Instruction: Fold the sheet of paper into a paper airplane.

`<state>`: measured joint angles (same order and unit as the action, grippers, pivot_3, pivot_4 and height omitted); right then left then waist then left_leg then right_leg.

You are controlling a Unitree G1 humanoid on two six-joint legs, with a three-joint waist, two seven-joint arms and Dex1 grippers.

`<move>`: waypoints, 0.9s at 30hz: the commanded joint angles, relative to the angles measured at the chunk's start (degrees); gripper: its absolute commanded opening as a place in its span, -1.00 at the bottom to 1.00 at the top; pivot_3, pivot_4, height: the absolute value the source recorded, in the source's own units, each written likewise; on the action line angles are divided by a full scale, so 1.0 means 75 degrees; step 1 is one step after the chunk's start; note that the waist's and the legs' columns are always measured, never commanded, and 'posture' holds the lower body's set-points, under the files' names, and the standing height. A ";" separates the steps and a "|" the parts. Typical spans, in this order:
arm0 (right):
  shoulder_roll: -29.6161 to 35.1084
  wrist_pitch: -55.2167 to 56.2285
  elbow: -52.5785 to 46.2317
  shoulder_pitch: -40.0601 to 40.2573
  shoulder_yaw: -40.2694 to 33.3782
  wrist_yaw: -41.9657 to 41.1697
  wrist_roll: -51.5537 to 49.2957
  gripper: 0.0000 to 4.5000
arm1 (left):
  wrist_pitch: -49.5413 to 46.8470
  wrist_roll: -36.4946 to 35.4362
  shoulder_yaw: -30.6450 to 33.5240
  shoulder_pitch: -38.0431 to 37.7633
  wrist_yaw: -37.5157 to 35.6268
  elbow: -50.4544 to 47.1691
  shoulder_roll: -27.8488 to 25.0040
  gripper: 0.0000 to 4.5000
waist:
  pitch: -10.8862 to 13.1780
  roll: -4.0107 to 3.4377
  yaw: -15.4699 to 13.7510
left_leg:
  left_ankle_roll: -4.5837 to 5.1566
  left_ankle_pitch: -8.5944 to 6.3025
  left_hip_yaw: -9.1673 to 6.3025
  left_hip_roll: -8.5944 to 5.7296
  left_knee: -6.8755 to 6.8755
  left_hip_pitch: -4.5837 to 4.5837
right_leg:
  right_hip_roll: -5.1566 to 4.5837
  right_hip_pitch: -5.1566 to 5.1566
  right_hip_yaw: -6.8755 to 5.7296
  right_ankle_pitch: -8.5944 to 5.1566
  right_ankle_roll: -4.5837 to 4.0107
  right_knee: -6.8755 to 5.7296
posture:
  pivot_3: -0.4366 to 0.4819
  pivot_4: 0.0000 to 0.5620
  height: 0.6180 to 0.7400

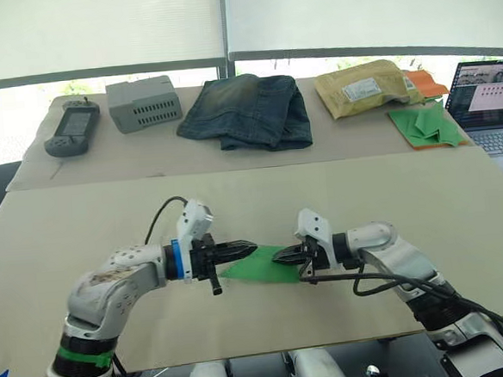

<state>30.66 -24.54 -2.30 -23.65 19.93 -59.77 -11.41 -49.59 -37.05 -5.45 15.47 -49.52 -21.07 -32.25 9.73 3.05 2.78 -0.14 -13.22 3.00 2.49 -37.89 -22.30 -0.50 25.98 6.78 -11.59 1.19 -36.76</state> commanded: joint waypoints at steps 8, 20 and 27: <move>0.0323 -0.0105 -0.0283 0.0350 -0.0375 0.0166 -0.0010 -0.98 | 0.1597 0.1924 -0.1555 -0.0082 -0.0383 0.0969 -0.0480 -1.00 | -0.0005 0.0003 -0.0044 | 0.0000 0.0000 0.0001 -0.0002 0.0000 -0.0002 | -0.0003 0.0000 0.0000 -0.0001 0.0000 0.0001 | -0.05 -0.47 0.81; 0.1077 -0.0843 -0.1632 0.0791 -0.1476 -0.0077 -0.1078 -0.98 | 0.1859 0.1960 -0.1450 -0.0071 -0.0784 0.1026 -0.0496 -1.00 | -0.0006 0.0005 -0.0041 | 0.0000 0.0000 -0.0002 -0.0003 0.0000 -0.0004 | -0.0003 0.0001 0.0001 -0.0003 0.0002 0.0001 | -0.05 -0.47 0.81; 0.1000 -0.1779 -0.1475 0.0817 -0.2111 0.0517 -0.1569 -0.98 | 0.1867 0.1962 -0.1433 -0.0187 -0.0798 0.1089 -0.0441 -1.00 | -0.0006 0.0006 -0.0031 | 0.0000 0.0000 -0.0003 -0.0003 0.0000 -0.0004 | -0.0003 0.0001 0.0001 -0.0003 0.0003 0.0001 | -0.05 -0.47 0.81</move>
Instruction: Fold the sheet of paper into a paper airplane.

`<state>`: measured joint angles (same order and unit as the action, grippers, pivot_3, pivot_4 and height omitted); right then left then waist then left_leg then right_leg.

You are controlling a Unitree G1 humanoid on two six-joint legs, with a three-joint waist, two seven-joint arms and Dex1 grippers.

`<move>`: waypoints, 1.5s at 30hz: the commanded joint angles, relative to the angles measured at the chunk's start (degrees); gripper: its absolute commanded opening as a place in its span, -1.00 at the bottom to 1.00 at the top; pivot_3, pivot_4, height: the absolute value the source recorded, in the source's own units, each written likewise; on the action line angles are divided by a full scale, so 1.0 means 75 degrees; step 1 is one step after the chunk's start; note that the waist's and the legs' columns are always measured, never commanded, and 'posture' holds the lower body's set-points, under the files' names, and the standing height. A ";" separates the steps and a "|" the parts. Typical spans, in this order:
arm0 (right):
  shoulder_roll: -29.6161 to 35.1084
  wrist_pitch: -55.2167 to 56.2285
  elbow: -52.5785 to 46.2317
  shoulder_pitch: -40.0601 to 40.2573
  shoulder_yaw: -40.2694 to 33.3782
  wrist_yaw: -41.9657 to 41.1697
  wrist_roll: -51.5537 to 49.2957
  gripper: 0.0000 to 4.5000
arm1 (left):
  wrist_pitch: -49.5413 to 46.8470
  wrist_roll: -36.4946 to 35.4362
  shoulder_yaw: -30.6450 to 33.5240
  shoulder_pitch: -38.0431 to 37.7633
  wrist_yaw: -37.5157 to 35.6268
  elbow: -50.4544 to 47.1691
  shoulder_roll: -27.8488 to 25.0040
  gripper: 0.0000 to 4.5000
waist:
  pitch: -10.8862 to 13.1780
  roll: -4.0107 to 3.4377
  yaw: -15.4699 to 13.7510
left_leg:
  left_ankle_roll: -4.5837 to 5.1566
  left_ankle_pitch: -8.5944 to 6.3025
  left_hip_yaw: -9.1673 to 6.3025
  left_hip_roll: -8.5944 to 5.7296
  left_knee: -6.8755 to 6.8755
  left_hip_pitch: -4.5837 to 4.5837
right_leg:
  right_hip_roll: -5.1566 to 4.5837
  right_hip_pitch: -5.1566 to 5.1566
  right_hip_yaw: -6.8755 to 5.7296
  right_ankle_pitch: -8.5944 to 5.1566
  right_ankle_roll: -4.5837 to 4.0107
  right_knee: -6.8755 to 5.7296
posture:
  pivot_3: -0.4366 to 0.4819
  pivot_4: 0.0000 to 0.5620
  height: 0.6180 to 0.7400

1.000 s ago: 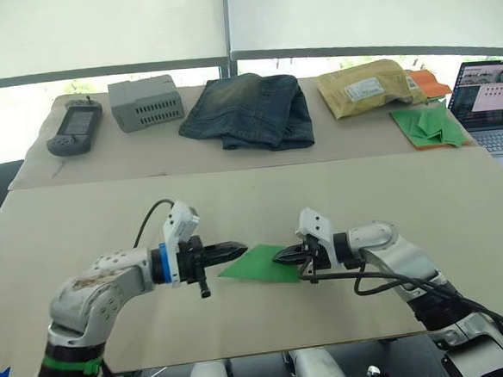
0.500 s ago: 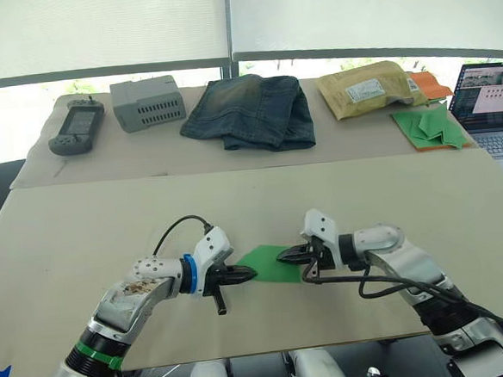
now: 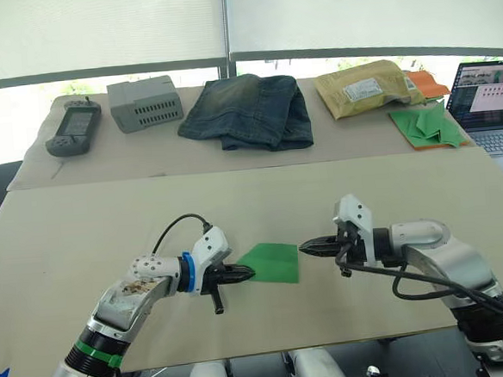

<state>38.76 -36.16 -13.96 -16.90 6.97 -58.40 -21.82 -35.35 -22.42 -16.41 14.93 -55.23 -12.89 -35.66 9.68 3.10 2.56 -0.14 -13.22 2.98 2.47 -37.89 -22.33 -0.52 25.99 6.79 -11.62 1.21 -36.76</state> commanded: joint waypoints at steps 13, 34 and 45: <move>-0.0765 -0.1064 0.1554 -0.0865 -0.0555 0.0902 -0.0407 -0.86 | -0.0062 -0.0004 0.0155 -0.0362 0.0036 -0.0149 0.0021 -1.00 | 0.0000 0.0000 0.0021 | 0.0000 0.0000 0.0001 0.0001 0.0000 -0.0001 | 0.0002 0.0000 0.0002 0.0000 0.0000 0.0000 | -0.05 -0.47 0.81; -0.1451 -0.3371 0.1567 -0.0537 -0.1155 0.1094 -0.2271 -0.15 | -0.0075 0.0002 0.0211 -0.0330 0.0065 -0.0158 0.0048 -1.00 | 0.0000 -0.0001 0.0020 | 0.0000 0.0000 -0.0001 0.0002 0.0000 -0.0003 | 0.0001 0.0000 0.0001 0.0000 0.0001 0.0001 | -0.05 -0.47 0.81; -0.1403 -0.2989 0.0982 -0.0319 -0.1090 0.0772 -0.2536 -0.99 | 0.0018 0.0025 0.0216 -0.0338 -0.0062 -0.0104 -0.0038 -1.00 | -0.0001 -0.0001 0.0018 | 0.0000 0.0000 -0.0001 0.0002 0.0000 -0.0003 | 0.0001 0.0000 0.0000 0.0000 0.0001 0.0001 | -0.05 -0.47 0.81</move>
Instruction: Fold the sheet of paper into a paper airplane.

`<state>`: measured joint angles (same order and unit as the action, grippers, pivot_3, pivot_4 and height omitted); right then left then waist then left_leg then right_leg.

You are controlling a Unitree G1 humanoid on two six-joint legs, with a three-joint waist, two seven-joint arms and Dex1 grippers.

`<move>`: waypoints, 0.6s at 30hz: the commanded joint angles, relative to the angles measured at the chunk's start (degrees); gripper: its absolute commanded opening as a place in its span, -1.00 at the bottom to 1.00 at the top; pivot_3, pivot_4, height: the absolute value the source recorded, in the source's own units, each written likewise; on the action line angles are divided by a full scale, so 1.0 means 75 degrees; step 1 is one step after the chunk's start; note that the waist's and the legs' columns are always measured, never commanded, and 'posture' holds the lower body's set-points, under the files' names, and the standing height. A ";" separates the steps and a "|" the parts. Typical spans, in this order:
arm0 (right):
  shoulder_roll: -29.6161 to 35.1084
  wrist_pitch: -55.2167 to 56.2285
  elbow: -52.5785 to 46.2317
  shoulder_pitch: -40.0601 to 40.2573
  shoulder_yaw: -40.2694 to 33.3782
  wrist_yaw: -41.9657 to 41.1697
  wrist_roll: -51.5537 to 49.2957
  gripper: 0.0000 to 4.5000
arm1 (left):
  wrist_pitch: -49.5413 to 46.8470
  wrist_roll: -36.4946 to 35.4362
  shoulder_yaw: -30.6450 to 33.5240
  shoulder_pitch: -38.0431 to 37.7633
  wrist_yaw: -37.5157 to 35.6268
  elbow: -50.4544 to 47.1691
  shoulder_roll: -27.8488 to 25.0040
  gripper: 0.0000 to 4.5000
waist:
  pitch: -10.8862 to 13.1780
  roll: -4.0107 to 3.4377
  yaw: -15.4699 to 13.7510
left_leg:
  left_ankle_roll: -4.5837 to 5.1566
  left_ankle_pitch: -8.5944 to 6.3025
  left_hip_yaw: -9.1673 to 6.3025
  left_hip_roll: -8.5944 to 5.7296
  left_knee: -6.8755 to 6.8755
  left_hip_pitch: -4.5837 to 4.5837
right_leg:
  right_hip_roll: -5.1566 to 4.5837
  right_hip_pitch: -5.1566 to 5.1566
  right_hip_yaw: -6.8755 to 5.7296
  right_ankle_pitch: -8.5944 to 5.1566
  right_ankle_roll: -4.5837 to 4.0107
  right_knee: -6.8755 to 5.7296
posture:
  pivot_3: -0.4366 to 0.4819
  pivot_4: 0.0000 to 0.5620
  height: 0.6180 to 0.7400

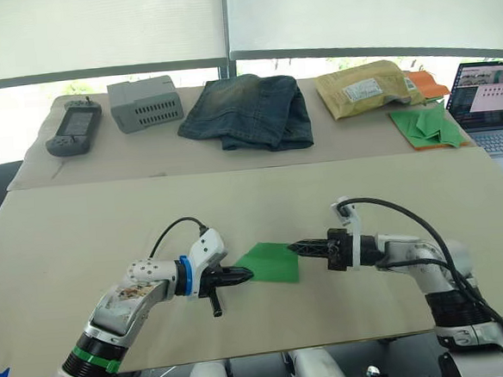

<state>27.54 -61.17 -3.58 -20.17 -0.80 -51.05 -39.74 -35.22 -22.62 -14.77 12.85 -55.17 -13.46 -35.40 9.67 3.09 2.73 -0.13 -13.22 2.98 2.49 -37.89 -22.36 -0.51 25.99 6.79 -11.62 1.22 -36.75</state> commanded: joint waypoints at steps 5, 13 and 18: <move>0.0652 0.2545 -0.1336 0.0648 0.0676 -0.0755 0.1095 -0.99 | -0.0046 0.0034 0.0038 -0.0048 -0.0087 -0.0024 -0.0088 -1.00 | 0.0000 -0.0001 -0.0001 | 0.0000 0.0000 -0.0001 0.0000 0.0000 -0.0003 | 0.0000 0.0001 -0.0002 -0.0002 0.0004 0.0003 | -0.05 -0.47 0.81; 0.1113 0.6720 -0.1607 0.1171 0.1772 -0.1053 0.3476 -0.99 | 0.0012 0.0093 -0.0012 0.0109 -0.0201 0.0163 -0.0066 -1.00 | 0.0000 0.0000 -0.0008 | 0.0000 0.0000 0.0001 -0.0001 0.0000 0.0000 | 0.0000 0.0002 -0.0002 -0.0003 0.0004 0.0002 | -0.05 -0.47 0.81; 0.1149 0.8054 -0.1601 0.1514 0.2032 -0.1139 0.4065 -0.99 | 0.0048 0.0133 -0.0001 0.0150 -0.0241 0.0223 -0.0047 -1.00 | 0.0000 0.0000 -0.0015 | 0.0000 0.0000 0.0002 -0.0001 0.0000 0.0002 | 0.0000 0.0002 -0.0001 -0.0003 0.0003 0.0000 | -0.05 -0.47 0.81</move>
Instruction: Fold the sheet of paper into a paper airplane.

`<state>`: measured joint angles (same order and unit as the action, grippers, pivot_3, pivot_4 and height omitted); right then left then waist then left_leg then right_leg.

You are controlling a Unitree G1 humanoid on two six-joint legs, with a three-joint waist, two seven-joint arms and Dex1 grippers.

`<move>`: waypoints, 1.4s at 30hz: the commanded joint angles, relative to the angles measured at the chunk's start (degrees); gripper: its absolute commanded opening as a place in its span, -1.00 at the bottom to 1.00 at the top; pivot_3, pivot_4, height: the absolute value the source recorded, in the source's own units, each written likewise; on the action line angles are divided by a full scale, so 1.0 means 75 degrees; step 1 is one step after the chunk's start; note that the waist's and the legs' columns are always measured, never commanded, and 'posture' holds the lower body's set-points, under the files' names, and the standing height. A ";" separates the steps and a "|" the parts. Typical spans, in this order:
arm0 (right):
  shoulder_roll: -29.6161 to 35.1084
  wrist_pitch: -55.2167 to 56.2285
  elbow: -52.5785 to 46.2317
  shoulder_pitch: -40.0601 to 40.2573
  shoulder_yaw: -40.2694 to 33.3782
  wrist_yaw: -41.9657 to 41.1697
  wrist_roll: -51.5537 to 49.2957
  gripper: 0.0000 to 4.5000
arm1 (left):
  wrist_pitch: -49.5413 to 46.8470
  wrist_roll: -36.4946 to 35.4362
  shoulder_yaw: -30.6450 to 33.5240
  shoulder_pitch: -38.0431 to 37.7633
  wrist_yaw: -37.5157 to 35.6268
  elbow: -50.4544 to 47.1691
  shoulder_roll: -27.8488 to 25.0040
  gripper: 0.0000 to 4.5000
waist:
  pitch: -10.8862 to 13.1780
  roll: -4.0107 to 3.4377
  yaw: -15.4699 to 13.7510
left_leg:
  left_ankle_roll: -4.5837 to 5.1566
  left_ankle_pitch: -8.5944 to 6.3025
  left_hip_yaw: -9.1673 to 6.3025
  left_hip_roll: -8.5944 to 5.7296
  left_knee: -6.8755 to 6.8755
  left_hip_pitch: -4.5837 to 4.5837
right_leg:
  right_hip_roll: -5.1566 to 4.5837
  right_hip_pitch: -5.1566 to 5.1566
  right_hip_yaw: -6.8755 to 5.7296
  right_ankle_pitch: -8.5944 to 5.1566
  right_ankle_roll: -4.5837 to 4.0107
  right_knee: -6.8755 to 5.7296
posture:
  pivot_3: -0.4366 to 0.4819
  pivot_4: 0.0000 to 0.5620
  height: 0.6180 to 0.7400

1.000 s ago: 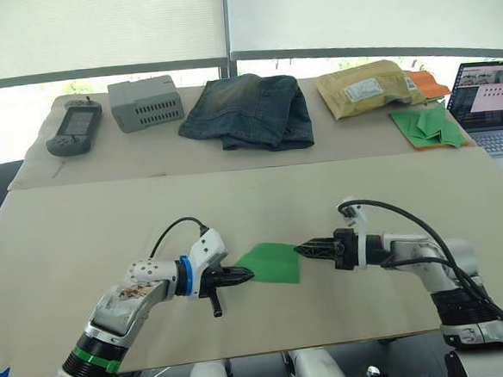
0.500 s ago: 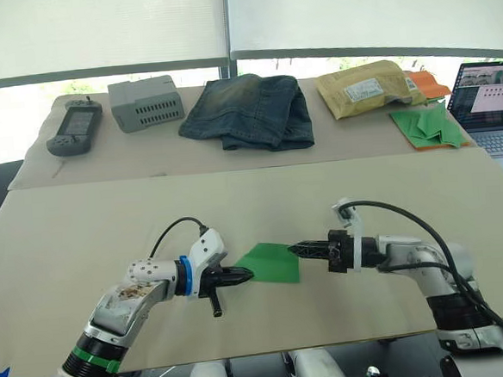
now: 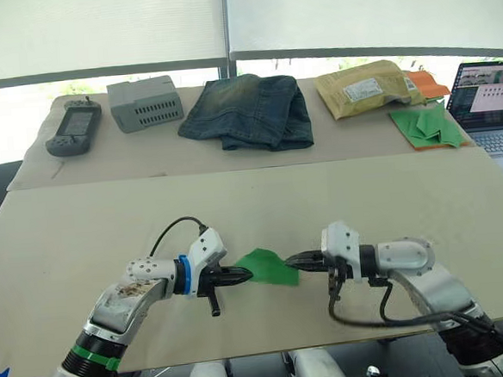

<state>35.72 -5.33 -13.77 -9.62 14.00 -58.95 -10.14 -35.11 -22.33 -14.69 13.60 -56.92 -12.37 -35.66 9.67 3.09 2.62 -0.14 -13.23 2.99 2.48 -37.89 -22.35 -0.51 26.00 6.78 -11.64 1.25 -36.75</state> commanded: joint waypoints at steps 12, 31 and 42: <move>0.0134 0.2649 0.1156 0.0148 0.0476 0.0439 0.1674 -0.99 | -0.0264 -0.0329 0.0390 0.0153 -0.0067 0.0075 -0.0008 -1.00 | -0.0002 0.0004 -0.0004 | 0.0000 0.0000 0.0004 -0.0001 0.0000 0.0004 | 0.0000 -0.0001 0.0004 -0.0001 -0.0002 -0.0002 | -0.05 -0.47 0.81; 0.0135 0.2885 0.1300 0.0201 0.0515 0.0655 0.1931 -0.99 | 0.0134 0.0235 -0.0126 0.0773 0.0194 0.0599 0.0610 -1.00 | -0.0011 0.0013 -0.0012 | 0.0000 0.0000 -0.0002 -0.0004 -0.0001 0.0008 | 0.0000 -0.0006 0.0004 0.0000 -0.0004 -0.0006 | -0.05 -0.47 0.81; 0.0394 0.3316 0.1186 0.0250 0.0346 0.0688 0.1967 -0.31 | 0.0950 0.0896 -0.0448 0.0720 0.0228 0.1302 0.0850 -1.00 | -0.0033 0.0018 -0.0034 | 0.0003 -0.0003 -0.0009 -0.0007 0.0000 0.0099 | 0.0000 -0.0117 0.0003 -0.0014 -0.0005 0.0012 | -0.05 -0.47 0.81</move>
<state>37.42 18.95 -4.49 -8.24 17.38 -53.67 4.21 -28.19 -17.09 -17.69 19.23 -55.53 -3.51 -29.24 9.43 3.22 2.36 -0.11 -13.25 2.90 2.42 -37.89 -21.59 -0.51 25.11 6.80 -11.77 1.21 -36.67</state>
